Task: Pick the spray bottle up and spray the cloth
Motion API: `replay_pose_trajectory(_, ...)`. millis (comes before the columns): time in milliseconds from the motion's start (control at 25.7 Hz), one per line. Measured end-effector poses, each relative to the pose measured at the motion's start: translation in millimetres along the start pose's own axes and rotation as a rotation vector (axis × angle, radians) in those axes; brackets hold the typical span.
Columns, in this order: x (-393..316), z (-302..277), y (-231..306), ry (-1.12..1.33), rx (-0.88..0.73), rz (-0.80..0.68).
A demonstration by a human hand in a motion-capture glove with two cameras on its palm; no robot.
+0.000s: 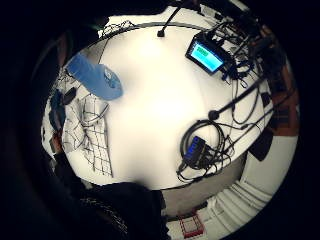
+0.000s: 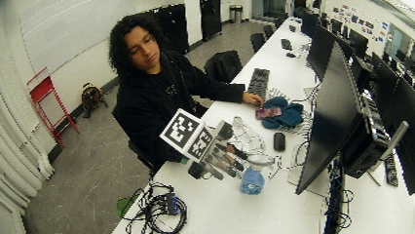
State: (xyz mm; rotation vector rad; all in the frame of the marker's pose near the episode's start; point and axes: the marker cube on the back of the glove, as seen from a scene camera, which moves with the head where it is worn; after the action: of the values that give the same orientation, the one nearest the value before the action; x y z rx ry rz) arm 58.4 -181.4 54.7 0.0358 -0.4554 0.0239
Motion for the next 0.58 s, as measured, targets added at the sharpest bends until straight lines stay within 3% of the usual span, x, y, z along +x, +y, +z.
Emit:
replay_pose_trajectory(389, 7, 56, -68, -0.437, -0.104, -0.102)
replay_pose_trajectory(583, 17, 76, -62, -0.597, -0.147, -0.048)
